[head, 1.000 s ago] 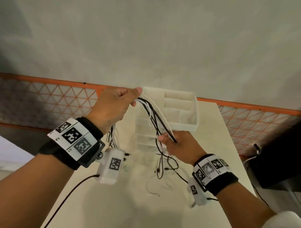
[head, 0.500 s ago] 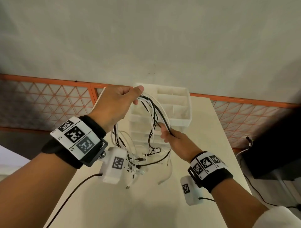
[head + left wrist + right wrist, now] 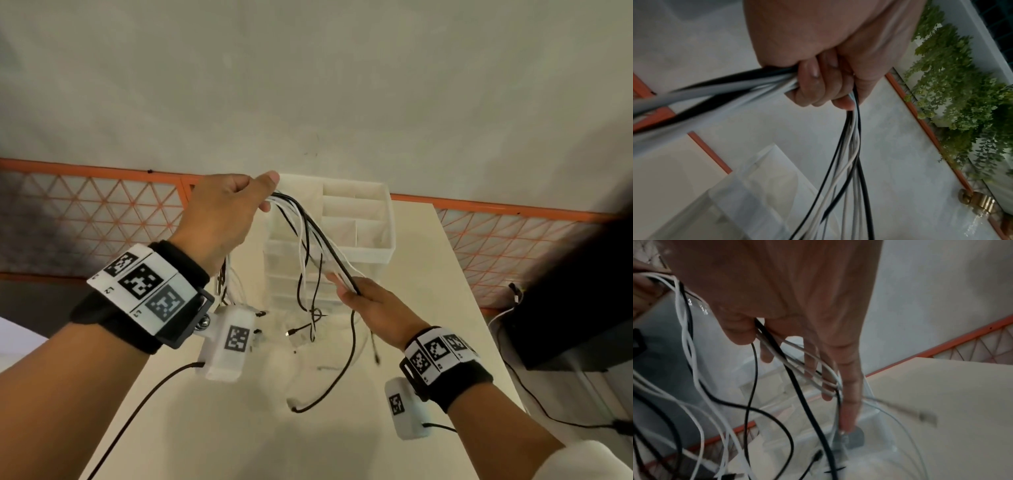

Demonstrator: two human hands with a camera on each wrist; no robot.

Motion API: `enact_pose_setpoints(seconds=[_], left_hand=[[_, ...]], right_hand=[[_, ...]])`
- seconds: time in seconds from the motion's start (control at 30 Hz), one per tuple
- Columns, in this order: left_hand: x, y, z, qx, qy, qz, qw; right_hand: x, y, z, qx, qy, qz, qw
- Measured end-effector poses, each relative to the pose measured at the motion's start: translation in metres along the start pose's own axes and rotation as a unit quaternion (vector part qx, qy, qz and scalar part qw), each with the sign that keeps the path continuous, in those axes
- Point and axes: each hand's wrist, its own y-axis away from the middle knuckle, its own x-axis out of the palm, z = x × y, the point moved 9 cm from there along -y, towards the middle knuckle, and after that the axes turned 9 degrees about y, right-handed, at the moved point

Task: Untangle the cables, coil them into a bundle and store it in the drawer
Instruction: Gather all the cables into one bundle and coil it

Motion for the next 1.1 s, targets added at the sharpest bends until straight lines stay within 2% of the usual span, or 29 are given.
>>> enact_pose_setpoints(seconds=[0.1,0.17,0.23,0.27,0.37,0.5,0.57,0.67,0.77,0.87,1.0,1.1], left_hand=[[-0.001,0.0,-0.006,0.01,0.022,-0.008,1.0],[0.0,0.001,-0.013,0.019,0.042,-0.013,0.999],[0.002,0.001,-0.021,0.026,0.059,-0.013,0.998],[0.003,0.001,-0.024,0.031,0.061,-0.01,0.998],[0.004,0.0,-0.028,0.042,0.052,-0.005,0.998],[-0.006,-0.003,-0.022,0.041,0.067,-0.035,0.996],[-0.007,-0.003,-0.017,0.032,0.081,-0.041,0.995],[-0.005,-0.001,-0.014,0.022,0.086,-0.043,0.995],[-0.011,-0.002,-0.017,0.021,0.1,-0.057,0.993],[-0.014,-0.005,-0.02,0.025,0.106,-0.052,0.993],[-0.003,-0.001,-0.015,0.016,0.078,-0.026,0.997],[0.002,0.003,-0.01,0.001,0.065,-0.018,0.998]], right_hand=[[-0.004,0.001,-0.007,0.037,0.051,-0.036,0.997],[0.006,0.001,-0.02,0.082,0.048,-0.005,0.996],[0.021,0.002,-0.029,0.089,0.025,0.043,0.995],[0.023,0.002,-0.031,0.083,0.016,0.045,0.995],[0.014,0.001,-0.036,0.088,-0.028,-0.006,0.996],[0.015,0.005,-0.05,0.133,-0.122,-0.015,0.983],[0.02,0.006,-0.059,0.151,-0.088,0.0,0.985],[0.026,0.005,-0.057,0.119,0.002,0.015,0.993],[0.035,0.004,-0.062,0.108,-0.019,0.035,0.993],[0.034,0.004,-0.073,0.128,-0.004,0.019,0.992],[0.028,0.0,-0.069,0.132,0.111,0.011,0.985],[0.01,0.0,-0.056,0.11,0.183,-0.03,0.977]])
